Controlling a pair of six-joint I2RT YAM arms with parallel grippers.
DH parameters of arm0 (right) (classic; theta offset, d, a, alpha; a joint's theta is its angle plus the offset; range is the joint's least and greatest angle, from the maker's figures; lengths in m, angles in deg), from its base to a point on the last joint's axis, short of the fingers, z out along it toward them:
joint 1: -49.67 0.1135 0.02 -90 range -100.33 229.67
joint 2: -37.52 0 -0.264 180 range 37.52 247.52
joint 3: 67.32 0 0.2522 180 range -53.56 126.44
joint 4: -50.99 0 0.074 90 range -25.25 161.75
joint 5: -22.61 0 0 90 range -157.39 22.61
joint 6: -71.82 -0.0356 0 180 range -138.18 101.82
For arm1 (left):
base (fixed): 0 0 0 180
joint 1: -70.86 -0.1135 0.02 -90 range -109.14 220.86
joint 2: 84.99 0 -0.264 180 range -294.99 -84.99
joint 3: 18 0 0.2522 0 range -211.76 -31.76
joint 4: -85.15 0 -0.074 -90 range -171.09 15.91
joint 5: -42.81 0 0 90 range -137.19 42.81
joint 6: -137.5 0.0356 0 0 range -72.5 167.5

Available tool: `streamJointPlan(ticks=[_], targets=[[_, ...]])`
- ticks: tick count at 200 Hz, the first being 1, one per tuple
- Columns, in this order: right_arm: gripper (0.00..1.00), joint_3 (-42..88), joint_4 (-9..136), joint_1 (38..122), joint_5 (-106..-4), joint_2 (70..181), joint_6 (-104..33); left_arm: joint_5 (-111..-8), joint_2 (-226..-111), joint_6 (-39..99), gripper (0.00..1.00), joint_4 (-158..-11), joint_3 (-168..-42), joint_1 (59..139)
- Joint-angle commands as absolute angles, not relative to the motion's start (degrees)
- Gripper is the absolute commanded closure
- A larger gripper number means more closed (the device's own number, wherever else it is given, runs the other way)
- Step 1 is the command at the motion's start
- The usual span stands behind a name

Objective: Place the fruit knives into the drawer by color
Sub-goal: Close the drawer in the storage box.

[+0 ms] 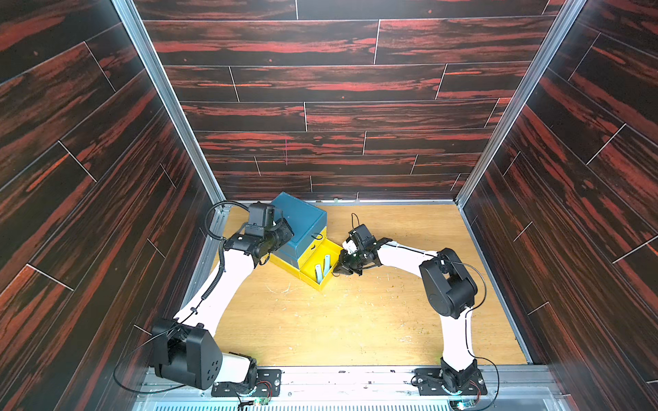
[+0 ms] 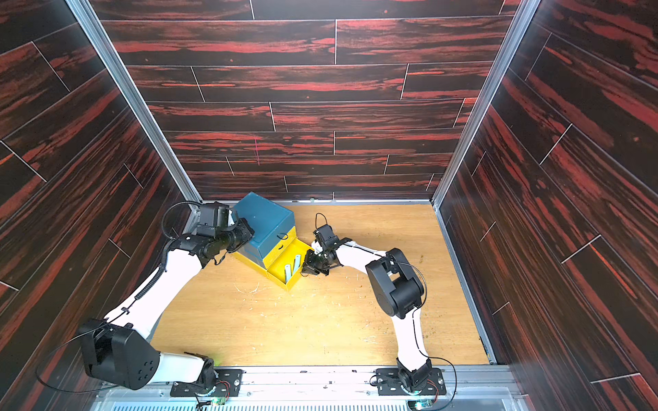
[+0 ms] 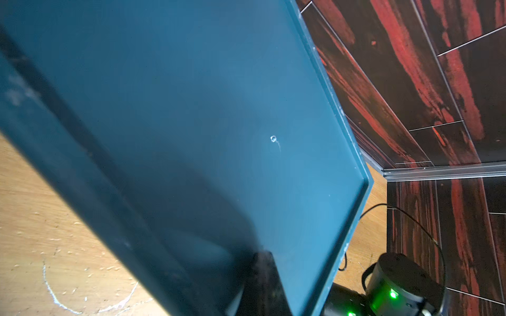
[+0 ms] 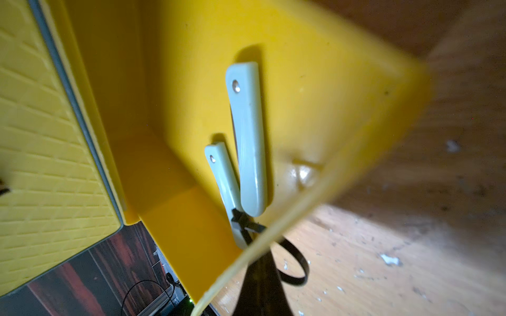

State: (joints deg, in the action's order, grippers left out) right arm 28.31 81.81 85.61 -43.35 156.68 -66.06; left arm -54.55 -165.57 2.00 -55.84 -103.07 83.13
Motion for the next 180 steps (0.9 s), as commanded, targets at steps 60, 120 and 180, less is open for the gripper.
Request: streamJointPlan(ticks=[60, 120, 180], targets=[[1.0, 33.6, 74.7, 86.4, -38.3, 161.2, -69.0, -54.7, -165.7, 2.0, 1.0, -50.4, -100.3, 82.8], [1.0, 38.4, 75.5, 87.2, -37.6, 164.8, -69.7, -54.8, -165.4, 2.1, 1.0, -50.5, -100.1, 82.8], [1.0, 41.8, 71.1, 87.7, -34.5, 168.7, -73.8, -55.0, -165.5, 1.9, 1.0, -50.8, -99.9, 82.8]])
